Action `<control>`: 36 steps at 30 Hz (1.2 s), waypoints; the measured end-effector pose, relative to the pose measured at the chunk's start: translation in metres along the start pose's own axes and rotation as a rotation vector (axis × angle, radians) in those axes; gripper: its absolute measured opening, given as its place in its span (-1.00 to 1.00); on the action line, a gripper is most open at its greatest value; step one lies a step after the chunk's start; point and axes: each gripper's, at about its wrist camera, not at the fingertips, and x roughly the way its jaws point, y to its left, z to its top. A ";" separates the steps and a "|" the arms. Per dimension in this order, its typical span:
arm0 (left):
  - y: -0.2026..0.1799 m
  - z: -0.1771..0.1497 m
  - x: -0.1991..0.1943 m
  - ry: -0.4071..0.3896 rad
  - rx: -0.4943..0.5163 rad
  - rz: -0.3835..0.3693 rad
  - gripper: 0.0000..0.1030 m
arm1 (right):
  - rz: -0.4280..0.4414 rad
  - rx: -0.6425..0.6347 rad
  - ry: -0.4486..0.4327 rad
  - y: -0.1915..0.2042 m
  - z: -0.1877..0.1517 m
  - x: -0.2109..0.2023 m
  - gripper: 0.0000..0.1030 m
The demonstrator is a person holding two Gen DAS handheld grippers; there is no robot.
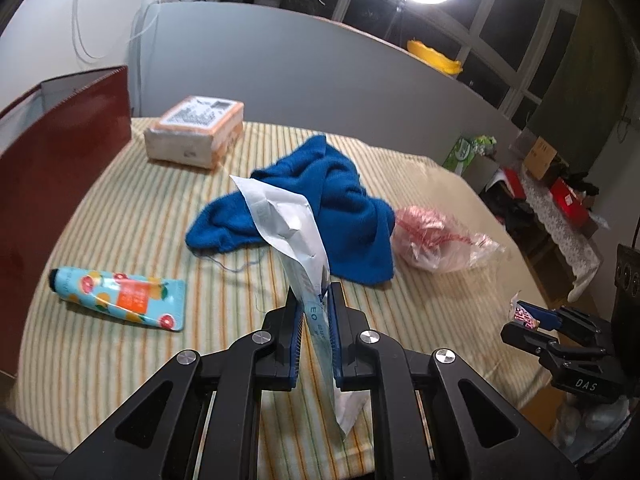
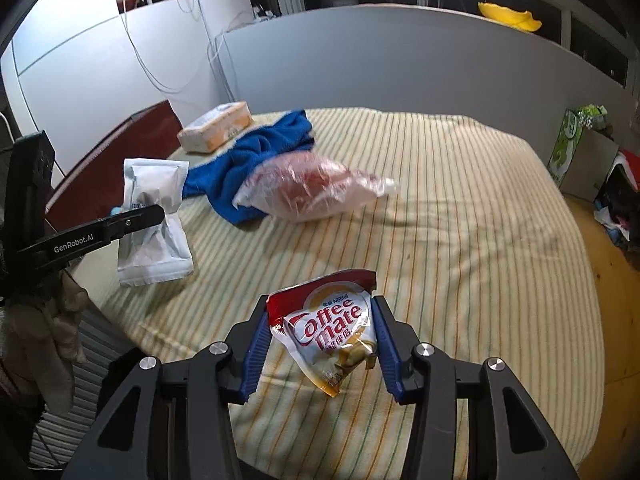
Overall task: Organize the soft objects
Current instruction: 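Carry the white packet and Coffee-mate sachet with both grippers toward the shoebox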
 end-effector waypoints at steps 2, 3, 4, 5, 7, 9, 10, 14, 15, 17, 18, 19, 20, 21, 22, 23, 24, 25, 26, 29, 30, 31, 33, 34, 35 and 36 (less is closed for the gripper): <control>0.003 0.003 -0.008 -0.018 -0.004 -0.007 -0.80 | 0.008 -0.001 -0.011 0.003 0.004 -0.005 -0.14; 0.005 0.005 -0.013 -0.027 -0.008 -0.010 -0.80 | 0.014 -0.002 -0.017 0.005 0.007 -0.007 -0.14; 0.007 0.007 -0.016 -0.035 -0.012 -0.013 -0.80 | 0.020 -0.003 -0.022 0.007 0.009 -0.010 -0.14; 0.010 0.009 -0.020 -0.043 -0.017 -0.014 -0.80 | 0.028 -0.006 -0.028 0.009 0.013 -0.012 -0.14; 0.016 0.014 -0.030 -0.063 -0.027 -0.017 -0.80 | 0.044 -0.020 -0.038 0.016 0.022 -0.016 -0.14; 0.025 0.018 -0.043 -0.085 -0.034 -0.012 -0.80 | 0.059 -0.041 -0.047 0.025 0.033 -0.018 -0.14; 0.029 0.021 -0.048 -0.092 -0.037 -0.011 -0.80 | 0.067 -0.051 -0.052 0.030 0.039 -0.019 -0.14; 0.049 0.029 -0.073 -0.131 -0.040 0.024 -0.80 | 0.103 -0.108 -0.076 0.058 0.069 -0.022 -0.14; 0.055 0.031 -0.081 -0.143 -0.043 0.034 -0.80 | 0.111 -0.122 -0.080 0.065 0.075 -0.022 -0.14; 0.071 0.037 -0.098 -0.165 -0.051 0.057 -0.80 | 0.135 -0.157 -0.089 0.084 0.092 -0.020 -0.14; 0.078 0.039 -0.106 -0.176 -0.056 0.070 -0.80 | 0.144 -0.168 -0.092 0.091 0.098 -0.019 -0.14; 0.086 0.041 -0.113 -0.187 -0.061 0.084 -0.80 | 0.157 -0.182 -0.095 0.100 0.108 -0.016 -0.14; 0.092 0.043 -0.119 -0.196 -0.065 0.096 -0.80 | 0.167 -0.192 -0.096 0.107 0.114 -0.014 -0.14; 0.102 0.045 -0.127 -0.212 -0.070 0.119 -0.80 | 0.180 -0.203 -0.100 0.116 0.122 -0.012 -0.14; 0.109 0.046 -0.134 -0.222 -0.074 0.133 -0.80 | 0.194 -0.216 -0.101 0.126 0.131 -0.010 -0.14; 0.118 0.048 -0.141 -0.234 -0.081 0.152 -0.80 | 0.208 -0.228 -0.102 0.136 0.139 -0.008 -0.14; 0.125 0.049 -0.146 -0.242 -0.084 0.168 -0.80 | 0.224 -0.239 -0.105 0.146 0.148 -0.005 -0.14; 0.131 0.050 -0.149 -0.247 -0.089 0.181 -0.80 | 0.238 -0.246 -0.106 0.155 0.155 -0.002 -0.14; 0.139 0.051 -0.154 -0.256 -0.099 0.200 -0.80 | 0.255 -0.252 -0.105 0.165 0.163 0.001 -0.14; 0.154 0.053 -0.162 -0.272 -0.100 0.246 -0.80 | 0.305 -0.269 -0.100 0.196 0.186 0.012 -0.14; 0.159 0.053 -0.164 -0.273 -0.097 0.261 -0.80 | 0.319 -0.279 -0.098 0.207 0.192 0.016 -0.14; 0.161 0.054 -0.163 -0.272 -0.094 0.271 -0.80 | 0.329 -0.292 -0.098 0.221 0.199 0.021 -0.14; 0.169 0.054 -0.163 -0.268 -0.092 0.298 -0.80 | 0.347 -0.311 -0.093 0.243 0.209 0.030 -0.14; 0.172 0.054 -0.162 -0.267 -0.092 0.309 -0.80 | 0.360 -0.318 -0.084 0.255 0.215 0.036 -0.14; 0.176 0.054 -0.162 -0.265 -0.091 0.321 -0.80 | 0.371 -0.324 -0.074 0.267 0.221 0.043 -0.14; 0.180 0.054 -0.159 -0.263 -0.091 0.336 -0.80 | 0.379 -0.332 -0.066 0.276 0.223 0.049 -0.14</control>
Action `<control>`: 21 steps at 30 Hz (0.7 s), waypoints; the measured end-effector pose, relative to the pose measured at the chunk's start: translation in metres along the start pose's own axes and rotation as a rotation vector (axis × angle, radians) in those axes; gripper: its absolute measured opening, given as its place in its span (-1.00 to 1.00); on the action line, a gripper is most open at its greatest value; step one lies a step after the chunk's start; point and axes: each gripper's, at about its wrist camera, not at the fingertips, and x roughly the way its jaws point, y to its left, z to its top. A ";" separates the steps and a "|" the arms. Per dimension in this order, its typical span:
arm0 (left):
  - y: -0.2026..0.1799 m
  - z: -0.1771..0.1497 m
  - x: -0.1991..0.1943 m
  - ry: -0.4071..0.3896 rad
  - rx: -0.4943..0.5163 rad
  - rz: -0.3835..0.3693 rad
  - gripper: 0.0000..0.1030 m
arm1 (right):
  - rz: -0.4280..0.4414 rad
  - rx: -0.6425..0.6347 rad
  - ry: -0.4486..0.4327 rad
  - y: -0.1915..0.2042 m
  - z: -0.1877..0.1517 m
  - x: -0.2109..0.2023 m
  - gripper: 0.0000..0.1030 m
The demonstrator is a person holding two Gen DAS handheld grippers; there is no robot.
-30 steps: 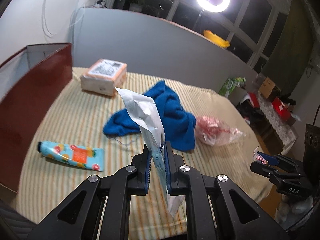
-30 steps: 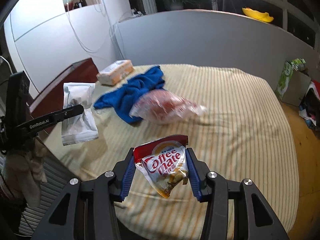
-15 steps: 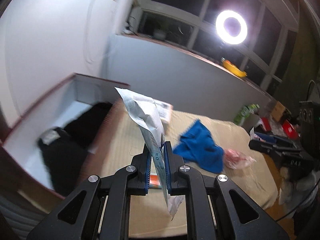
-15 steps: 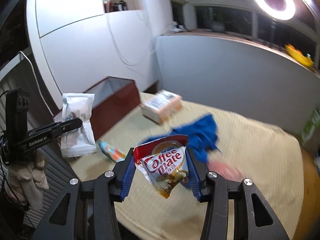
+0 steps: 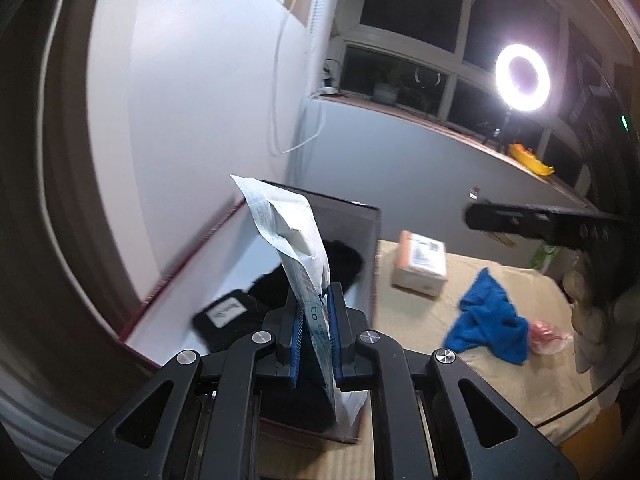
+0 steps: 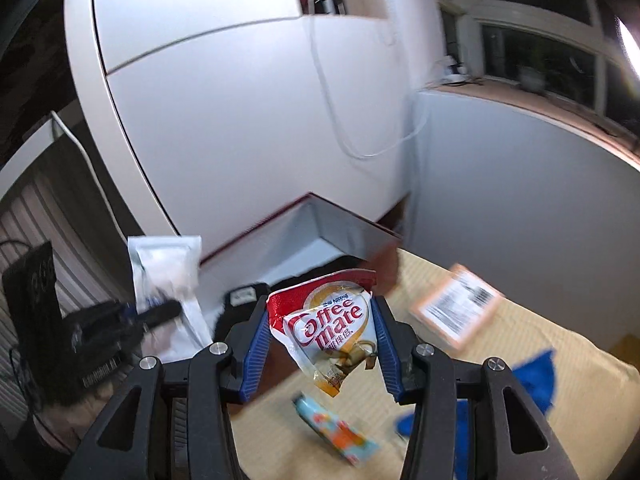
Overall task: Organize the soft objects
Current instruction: 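Carry the white packet and Coffee-mate sachet with both grippers toward the shoebox, then open the left gripper over the shoebox while the right gripper opens to drop the sachet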
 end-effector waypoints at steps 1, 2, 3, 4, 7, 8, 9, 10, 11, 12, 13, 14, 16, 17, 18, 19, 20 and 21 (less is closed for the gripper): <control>0.002 -0.001 0.002 0.001 0.001 0.008 -0.80 | 0.009 -0.009 0.009 0.006 0.004 0.009 -0.14; 0.004 -0.001 0.004 0.004 0.004 0.016 -0.80 | 0.007 -0.027 0.017 0.015 0.011 0.022 -0.14; 0.005 -0.002 0.007 0.007 0.011 0.027 -0.80 | 0.003 -0.037 0.023 0.019 0.014 0.031 -0.14; 0.005 -0.003 0.010 0.011 0.023 0.042 -0.80 | 0.007 -0.047 0.032 0.024 0.018 0.043 -0.14; 0.008 -0.004 0.019 0.025 0.026 0.053 -0.80 | 0.016 -0.048 0.057 0.032 0.028 0.073 -0.14; 0.010 -0.004 0.019 0.027 0.027 0.057 -0.80 | 0.026 -0.042 0.069 0.033 0.032 0.085 -0.14; 0.012 -0.004 0.021 0.029 0.026 0.061 -0.80 | 0.034 -0.034 0.078 0.033 0.034 0.093 -0.14; 0.013 -0.003 0.023 0.032 0.023 0.063 -0.80 | 0.045 -0.019 0.091 0.032 0.037 0.104 -0.14; 0.015 -0.003 0.025 0.034 0.021 0.063 -0.80 | 0.056 -0.007 0.099 0.030 0.040 0.113 -0.14; 0.016 -0.003 0.026 0.036 0.021 0.066 -0.80 | 0.067 0.005 0.110 0.028 0.042 0.123 -0.14; 0.017 -0.004 0.027 0.038 0.023 0.068 -0.80 | 0.069 0.013 0.117 0.026 0.044 0.130 -0.14; 0.017 -0.004 0.029 0.040 0.026 0.070 -0.80 | 0.072 0.021 0.124 0.025 0.045 0.140 -0.14; 0.017 -0.004 0.031 0.042 0.032 0.077 -0.80 | 0.084 0.033 0.136 0.023 0.047 0.153 -0.13; 0.016 -0.004 0.032 0.043 0.034 0.079 -0.80 | 0.080 0.039 0.141 0.023 0.048 0.159 -0.11; 0.016 -0.003 0.033 0.043 0.036 0.082 -0.79 | 0.076 0.040 0.142 0.023 0.048 0.161 -0.10; 0.016 -0.003 0.033 0.042 0.037 0.084 -0.77 | 0.070 0.040 0.143 0.024 0.048 0.164 -0.07; 0.015 -0.003 0.033 0.040 0.036 0.085 -0.77 | 0.063 0.042 0.146 0.024 0.048 0.167 -0.03; 0.015 -0.003 0.033 0.038 0.035 0.085 -0.73 | 0.064 0.045 0.152 0.024 0.049 0.168 0.13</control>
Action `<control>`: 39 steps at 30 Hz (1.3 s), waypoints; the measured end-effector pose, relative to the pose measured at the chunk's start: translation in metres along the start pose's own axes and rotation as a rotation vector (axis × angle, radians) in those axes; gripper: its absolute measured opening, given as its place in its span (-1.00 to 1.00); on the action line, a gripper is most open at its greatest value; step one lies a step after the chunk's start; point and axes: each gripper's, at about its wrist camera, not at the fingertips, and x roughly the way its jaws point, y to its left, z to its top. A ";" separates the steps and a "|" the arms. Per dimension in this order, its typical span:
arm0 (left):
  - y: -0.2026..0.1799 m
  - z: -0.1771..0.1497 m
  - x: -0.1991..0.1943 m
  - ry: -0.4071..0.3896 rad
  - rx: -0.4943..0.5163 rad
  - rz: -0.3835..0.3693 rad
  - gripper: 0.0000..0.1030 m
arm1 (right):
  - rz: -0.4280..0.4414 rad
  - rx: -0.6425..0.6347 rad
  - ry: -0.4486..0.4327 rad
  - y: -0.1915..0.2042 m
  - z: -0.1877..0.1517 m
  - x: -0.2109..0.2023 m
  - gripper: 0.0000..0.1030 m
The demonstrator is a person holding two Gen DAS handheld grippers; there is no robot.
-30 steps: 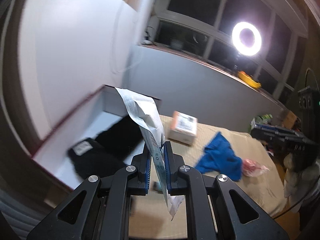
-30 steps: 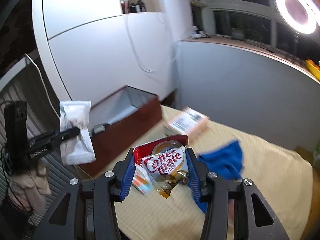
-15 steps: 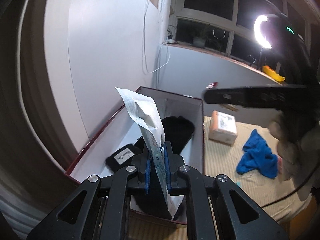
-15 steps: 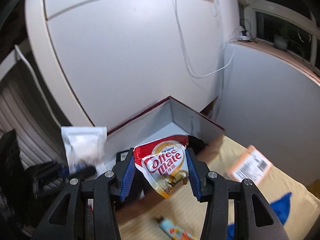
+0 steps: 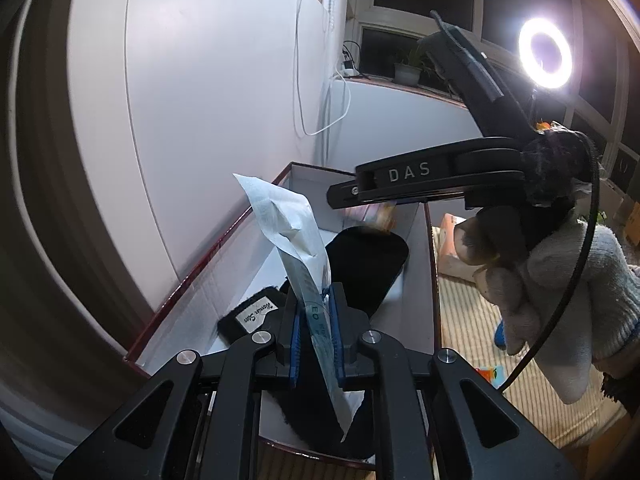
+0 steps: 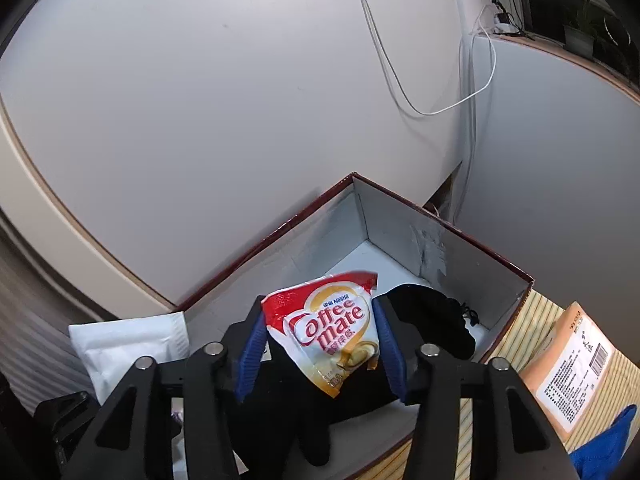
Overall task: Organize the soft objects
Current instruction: 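Open the left gripper over the shoebox while the right gripper opens to drop the sachet, then reach both grippers to the blue towel and close them on it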
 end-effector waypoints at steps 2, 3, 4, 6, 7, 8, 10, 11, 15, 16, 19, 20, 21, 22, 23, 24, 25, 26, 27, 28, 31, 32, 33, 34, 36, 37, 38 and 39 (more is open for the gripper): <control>-0.001 -0.001 0.000 -0.003 -0.005 0.010 -0.45 | -0.004 0.012 0.009 0.000 0.000 0.002 0.37; -0.001 -0.002 0.000 0.000 -0.013 0.016 -0.13 | -0.004 0.013 0.003 -0.001 0.000 0.001 0.38; 0.001 -0.003 -0.001 -0.002 -0.026 0.014 -0.05 | -0.006 0.012 -0.001 -0.001 0.001 0.000 0.38; 0.002 -0.004 -0.004 0.000 -0.045 0.013 -0.01 | -0.015 0.008 -0.005 -0.001 0.001 -0.002 0.38; 0.003 -0.004 -0.005 0.001 -0.049 0.012 -0.01 | -0.016 0.007 -0.006 -0.001 0.002 -0.004 0.38; 0.003 -0.005 -0.006 0.000 -0.053 0.011 -0.01 | -0.016 0.006 -0.009 -0.001 0.001 -0.006 0.38; 0.003 -0.006 -0.009 0.003 -0.057 0.008 -0.01 | -0.017 0.005 -0.017 -0.002 0.000 -0.012 0.38; 0.002 -0.006 -0.011 0.004 -0.057 0.005 -0.01 | -0.017 0.004 -0.021 -0.002 0.000 -0.015 0.38; -0.003 -0.009 -0.019 -0.005 -0.061 -0.004 -0.01 | -0.020 0.008 -0.041 -0.004 -0.005 -0.033 0.38; -0.003 -0.010 -0.022 -0.010 -0.065 -0.010 -0.01 | -0.022 0.008 -0.043 -0.005 -0.007 -0.037 0.38; -0.007 -0.008 -0.031 -0.021 -0.068 -0.025 -0.01 | -0.030 0.007 -0.050 -0.009 -0.015 -0.056 0.38; -0.009 -0.007 -0.033 -0.027 -0.071 -0.031 -0.01 | -0.033 0.009 -0.053 -0.012 -0.020 -0.066 0.38; -0.011 -0.007 -0.039 -0.039 -0.075 -0.041 -0.01 | -0.034 0.011 -0.056 -0.013 -0.023 -0.074 0.38; -0.014 -0.007 -0.043 -0.046 -0.077 -0.047 0.00 | -0.035 0.012 -0.061 -0.016 -0.027 -0.085 0.38; -0.017 -0.007 -0.049 -0.053 -0.076 -0.061 -0.01 | -0.042 0.014 -0.069 -0.020 -0.032 -0.097 0.38; -0.019 -0.006 -0.051 -0.057 -0.075 -0.070 0.00 | -0.046 0.016 -0.077 -0.023 -0.037 -0.106 0.38; -0.023 -0.007 -0.056 -0.062 -0.072 -0.081 -0.01 | -0.046 0.017 -0.086 -0.027 -0.042 -0.118 0.38; -0.028 -0.007 -0.060 -0.067 -0.067 -0.094 -0.01 | -0.046 0.019 -0.095 -0.031 -0.048 -0.130 0.38; -0.032 -0.008 -0.064 -0.071 -0.065 -0.104 -0.01 | -0.051 0.024 -0.104 -0.037 -0.055 -0.144 0.38; -0.036 -0.008 -0.066 -0.073 -0.064 -0.117 -0.01 | -0.057 0.030 -0.113 -0.042 -0.061 -0.156 0.38; -0.050 -0.011 -0.071 -0.068 -0.061 -0.167 -0.01 | -0.066 0.068 -0.137 -0.062 -0.084 -0.194 0.39; -0.055 -0.012 -0.071 -0.066 -0.060 -0.179 -0.01 | -0.072 0.083 -0.146 -0.070 -0.094 -0.208 0.39; -0.061 -0.014 -0.072 -0.063 -0.056 -0.194 -0.01 | -0.081 0.093 -0.155 -0.076 -0.103 -0.220 0.40; -0.069 -0.016 -0.072 -0.059 -0.050 -0.213 -0.01 | -0.091 0.101 -0.164 -0.082 -0.112 -0.232 0.42; -0.080 -0.019 -0.074 -0.050 -0.047 -0.239 -0.01 | -0.112 0.121 -0.179 -0.095 -0.133 -0.256 0.46; -0.087 -0.022 -0.073 -0.041 -0.044 -0.258 -0.01 | -0.121 0.132 -0.185 -0.101 -0.141 -0.266 0.48; -0.092 -0.023 -0.072 -0.034 -0.044 -0.272 -0.01 | -0.130 0.146 -0.191 -0.108 -0.149 -0.276 0.48; -0.101 -0.026 -0.068 -0.022 -0.040 -0.294 0.00 | -0.140 0.165 -0.198 -0.115 -0.159 -0.286 0.48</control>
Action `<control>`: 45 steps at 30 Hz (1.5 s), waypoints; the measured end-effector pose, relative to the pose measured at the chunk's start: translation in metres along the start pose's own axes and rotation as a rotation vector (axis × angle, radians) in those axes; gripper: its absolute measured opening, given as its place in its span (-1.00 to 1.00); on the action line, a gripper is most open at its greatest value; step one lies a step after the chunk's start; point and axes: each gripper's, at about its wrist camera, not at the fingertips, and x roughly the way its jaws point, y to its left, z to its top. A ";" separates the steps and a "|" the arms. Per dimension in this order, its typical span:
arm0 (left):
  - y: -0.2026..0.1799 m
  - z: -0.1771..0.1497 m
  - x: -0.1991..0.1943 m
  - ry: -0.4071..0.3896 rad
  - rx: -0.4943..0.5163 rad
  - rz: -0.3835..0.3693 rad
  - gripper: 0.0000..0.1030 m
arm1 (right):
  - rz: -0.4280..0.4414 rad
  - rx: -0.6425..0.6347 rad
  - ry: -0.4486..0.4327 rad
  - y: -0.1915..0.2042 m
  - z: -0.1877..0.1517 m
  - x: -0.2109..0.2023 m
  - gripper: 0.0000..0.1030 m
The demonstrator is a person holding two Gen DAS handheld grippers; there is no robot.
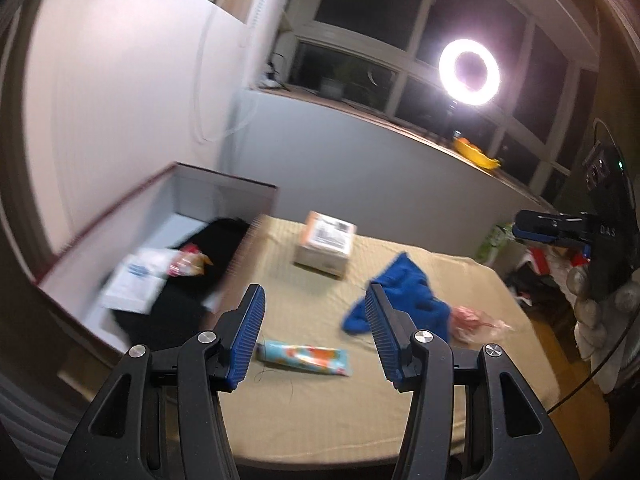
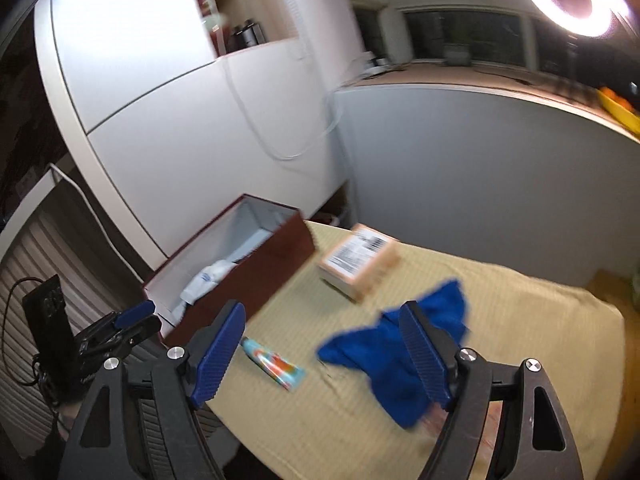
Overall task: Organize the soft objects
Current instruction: 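Reach both grippers to the blue towel and close them on it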
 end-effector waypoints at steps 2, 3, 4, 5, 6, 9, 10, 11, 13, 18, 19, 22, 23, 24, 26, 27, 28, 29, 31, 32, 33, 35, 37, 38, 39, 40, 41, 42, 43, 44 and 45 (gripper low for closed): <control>-0.011 -0.004 0.008 0.020 0.005 -0.022 0.00 | -0.015 0.033 -0.010 -0.018 -0.012 -0.017 0.49; -0.018 -0.007 0.013 0.032 0.010 -0.037 0.00 | -0.024 0.050 -0.017 -0.027 -0.017 -0.024 0.49; -0.024 -0.010 0.016 0.040 0.014 -0.043 -0.01 | -0.034 0.065 -0.022 -0.036 -0.024 -0.031 0.49; -0.029 -0.012 0.020 0.050 0.018 -0.051 0.00 | -0.041 0.075 -0.025 -0.042 -0.028 -0.036 0.49; -0.035 -0.014 0.024 0.059 0.022 -0.060 0.00 | -0.052 0.090 -0.026 -0.051 -0.035 -0.041 0.49; -0.052 -0.020 0.041 0.095 0.035 -0.088 0.00 | -0.053 0.130 -0.016 -0.071 -0.050 -0.048 0.49; -0.056 -0.021 0.044 0.103 0.039 -0.096 0.00 | -0.049 0.142 -0.008 -0.077 -0.053 -0.048 0.49; -0.062 -0.022 0.050 0.115 0.042 -0.111 0.02 | -0.047 0.157 0.003 -0.085 -0.055 -0.046 0.49; -0.070 -0.025 0.059 0.131 0.045 -0.126 0.14 | -0.042 0.173 0.018 -0.094 -0.056 -0.040 0.49; -0.084 -0.033 0.089 0.183 0.025 -0.164 0.15 | 0.014 0.218 0.077 -0.119 -0.049 -0.011 0.49; -0.085 -0.034 0.095 0.193 0.019 -0.170 0.15 | 0.025 0.230 0.090 -0.122 -0.047 -0.004 0.49; -0.090 -0.038 0.115 0.230 0.009 -0.177 0.15 | 0.072 0.275 0.148 -0.132 -0.039 0.028 0.49; -0.090 -0.039 0.121 0.238 0.010 -0.175 0.15 | 0.086 0.283 0.170 -0.133 -0.037 0.037 0.49; -0.091 -0.039 0.130 0.253 0.007 -0.176 0.15 | 0.091 0.295 0.193 -0.135 -0.034 0.050 0.49; -0.091 -0.041 0.141 0.271 -0.001 -0.180 0.15 | 0.084 0.308 0.227 -0.139 -0.028 0.070 0.49; -0.091 -0.042 0.150 0.282 -0.009 -0.180 0.15 | 0.085 0.307 0.255 -0.139 -0.023 0.083 0.49; -0.090 -0.042 0.155 0.289 -0.015 -0.181 0.15 | 0.081 0.307 0.277 -0.139 -0.019 0.094 0.49; -0.090 -0.042 0.160 0.296 -0.020 -0.183 0.15 | 0.076 0.306 0.291 -0.140 -0.017 0.101 0.49; -0.088 -0.042 0.172 0.310 -0.033 -0.187 0.15 | 0.065 0.305 0.334 -0.142 -0.010 0.123 0.49; -0.087 -0.043 0.178 0.318 -0.040 -0.190 0.15 | 0.057 0.310 0.348 -0.143 -0.008 0.130 0.49; -0.087 -0.043 0.184 0.326 -0.045 -0.193 0.15 | 0.044 0.317 0.364 -0.145 -0.007 0.140 0.49; -0.087 -0.043 0.192 0.337 -0.054 -0.200 0.15 | 0.015 0.329 0.395 -0.150 -0.004 0.157 0.49; -0.088 -0.043 0.198 0.344 -0.058 -0.206 0.15 | -0.004 0.345 0.422 -0.155 -0.005 0.170 0.49; -0.088 -0.044 0.201 0.345 -0.059 -0.209 0.15 | -0.006 0.355 0.436 -0.156 -0.006 0.177 0.49; -0.088 -0.044 0.203 0.347 -0.061 -0.212 0.15 | -0.005 0.365 0.448 -0.158 -0.008 0.182 0.49; -0.088 -0.044 0.206 0.350 -0.064 -0.216 0.15 | -0.004 0.370 0.458 -0.158 -0.009 0.185 0.49; -0.088 -0.044 0.208 0.353 -0.067 -0.217 0.15 | -0.002 0.371 0.471 -0.158 -0.009 0.189 0.49; -0.088 -0.045 0.211 0.355 -0.074 -0.224 0.15 | -0.001 0.366 0.484 -0.157 -0.010 0.193 0.49; -0.088 -0.045 0.212 0.357 -0.078 -0.229 0.15 | 0.002 0.359 0.494 -0.155 -0.012 0.195 0.49; -0.088 -0.045 0.214 0.358 -0.082 -0.233 0.14 | 0.007 0.354 0.500 -0.153 -0.013 0.197 0.49; -0.089 -0.045 0.214 0.358 -0.087 -0.239 0.10 | 0.012 0.341 0.507 -0.150 -0.014 0.198 0.49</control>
